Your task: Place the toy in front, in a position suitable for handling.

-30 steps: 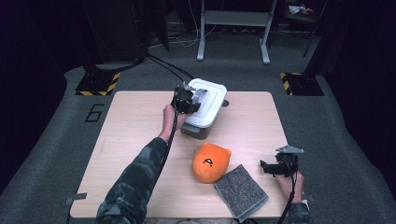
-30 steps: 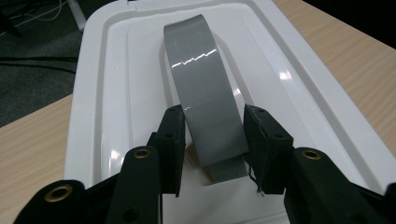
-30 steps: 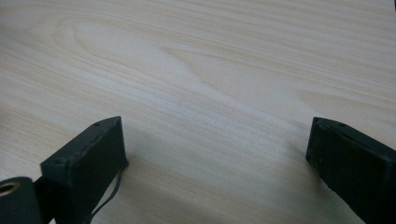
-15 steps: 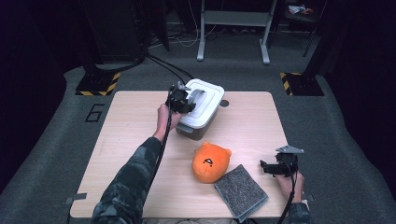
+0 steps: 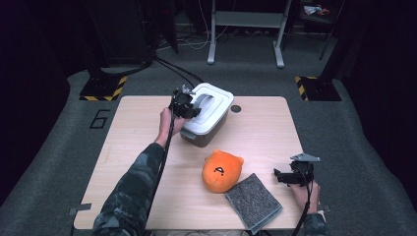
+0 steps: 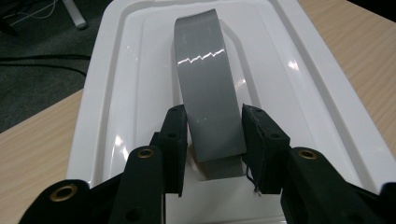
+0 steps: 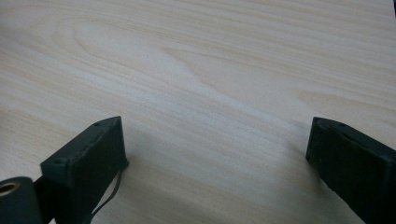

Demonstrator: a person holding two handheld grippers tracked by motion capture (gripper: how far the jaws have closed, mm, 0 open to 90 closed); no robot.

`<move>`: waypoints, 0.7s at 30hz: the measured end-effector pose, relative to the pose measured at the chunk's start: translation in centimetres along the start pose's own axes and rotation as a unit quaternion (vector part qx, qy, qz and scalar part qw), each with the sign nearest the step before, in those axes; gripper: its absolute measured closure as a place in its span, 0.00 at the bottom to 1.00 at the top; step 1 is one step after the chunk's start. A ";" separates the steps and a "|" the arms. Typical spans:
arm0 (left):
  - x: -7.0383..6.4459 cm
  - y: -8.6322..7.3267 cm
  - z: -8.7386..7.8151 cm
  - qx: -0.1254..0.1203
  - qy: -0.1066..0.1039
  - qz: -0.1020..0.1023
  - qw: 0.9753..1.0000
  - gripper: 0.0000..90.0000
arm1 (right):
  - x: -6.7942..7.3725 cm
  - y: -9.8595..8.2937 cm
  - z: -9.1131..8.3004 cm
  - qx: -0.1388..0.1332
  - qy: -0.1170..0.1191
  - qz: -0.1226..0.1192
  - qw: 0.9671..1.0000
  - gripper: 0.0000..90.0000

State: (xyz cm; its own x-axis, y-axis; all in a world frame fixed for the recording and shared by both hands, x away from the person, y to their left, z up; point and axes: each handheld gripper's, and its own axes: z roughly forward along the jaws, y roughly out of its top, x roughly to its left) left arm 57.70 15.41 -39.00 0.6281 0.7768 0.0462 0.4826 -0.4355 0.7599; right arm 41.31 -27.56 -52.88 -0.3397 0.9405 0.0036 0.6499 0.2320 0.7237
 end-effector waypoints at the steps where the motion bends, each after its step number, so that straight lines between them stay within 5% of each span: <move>1: 0.1 0.0 0.0 0.000 0.002 0.000 1.000 0.70 | 0.0 0.0 0.0 0.000 0.000 0.000 1.000 0.04; 21: 2.9 -0.9 -0.7 -0.001 0.008 0.000 1.000 0.72 | 0.0 0.0 0.0 -0.001 0.000 -0.001 1.000 0.05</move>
State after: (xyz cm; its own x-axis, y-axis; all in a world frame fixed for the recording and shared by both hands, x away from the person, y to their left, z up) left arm 58.62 18.36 -39.09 0.6172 0.7848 0.0566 0.4822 -0.4340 0.7610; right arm 41.35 -27.56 -52.88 -0.3416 0.9398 0.0022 0.6480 0.2339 0.7248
